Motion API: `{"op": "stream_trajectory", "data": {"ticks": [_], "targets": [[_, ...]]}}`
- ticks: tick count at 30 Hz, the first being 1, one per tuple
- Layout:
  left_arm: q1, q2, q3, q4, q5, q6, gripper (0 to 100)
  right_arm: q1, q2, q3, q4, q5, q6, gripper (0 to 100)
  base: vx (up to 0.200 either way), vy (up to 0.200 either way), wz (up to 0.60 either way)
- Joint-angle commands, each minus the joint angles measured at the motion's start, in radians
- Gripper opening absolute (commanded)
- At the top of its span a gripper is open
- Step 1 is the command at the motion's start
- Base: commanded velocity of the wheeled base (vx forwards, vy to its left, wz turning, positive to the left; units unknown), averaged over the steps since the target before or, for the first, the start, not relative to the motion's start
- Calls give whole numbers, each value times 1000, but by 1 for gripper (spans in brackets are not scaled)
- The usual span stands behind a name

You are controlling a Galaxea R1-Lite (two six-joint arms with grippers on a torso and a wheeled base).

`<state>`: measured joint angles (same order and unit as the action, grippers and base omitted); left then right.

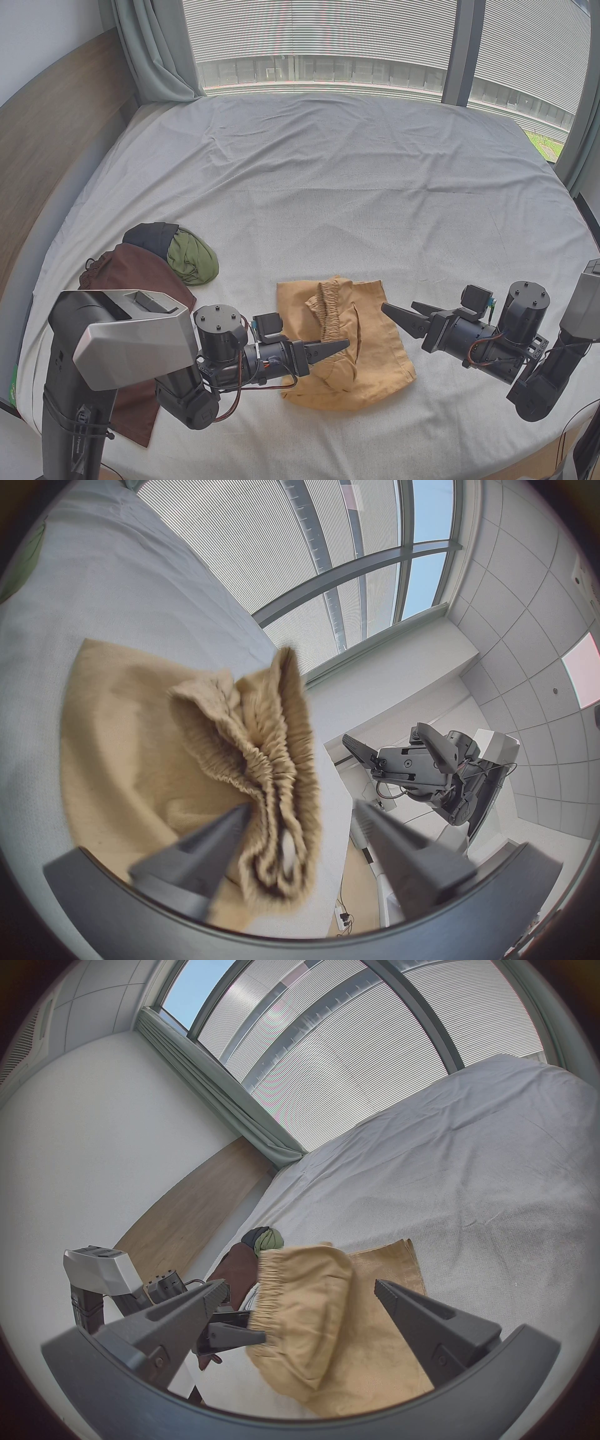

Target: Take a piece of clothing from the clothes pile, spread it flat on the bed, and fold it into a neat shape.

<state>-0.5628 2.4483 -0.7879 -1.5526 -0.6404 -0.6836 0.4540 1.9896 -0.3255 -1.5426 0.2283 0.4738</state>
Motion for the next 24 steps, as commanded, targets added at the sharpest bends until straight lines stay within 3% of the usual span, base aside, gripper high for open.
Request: {"op": "stream_trajectory", "data": {"ticks": [1,12,19,24], "targets": [[1,11,-10,0,2,-1,100,0,0,0,1,0,0,100,0,0,0],[20,1,25,-1,39,50,100,9,12,8,1,2,2,100,0,0,0],[73,-94,108,0,33,95,100,20,97,11,-1,-1,3,100,0,0,0],[152,-242,249,0,24,185,100,20,156,16,-2,-3,11,100,0,0,0]]}}
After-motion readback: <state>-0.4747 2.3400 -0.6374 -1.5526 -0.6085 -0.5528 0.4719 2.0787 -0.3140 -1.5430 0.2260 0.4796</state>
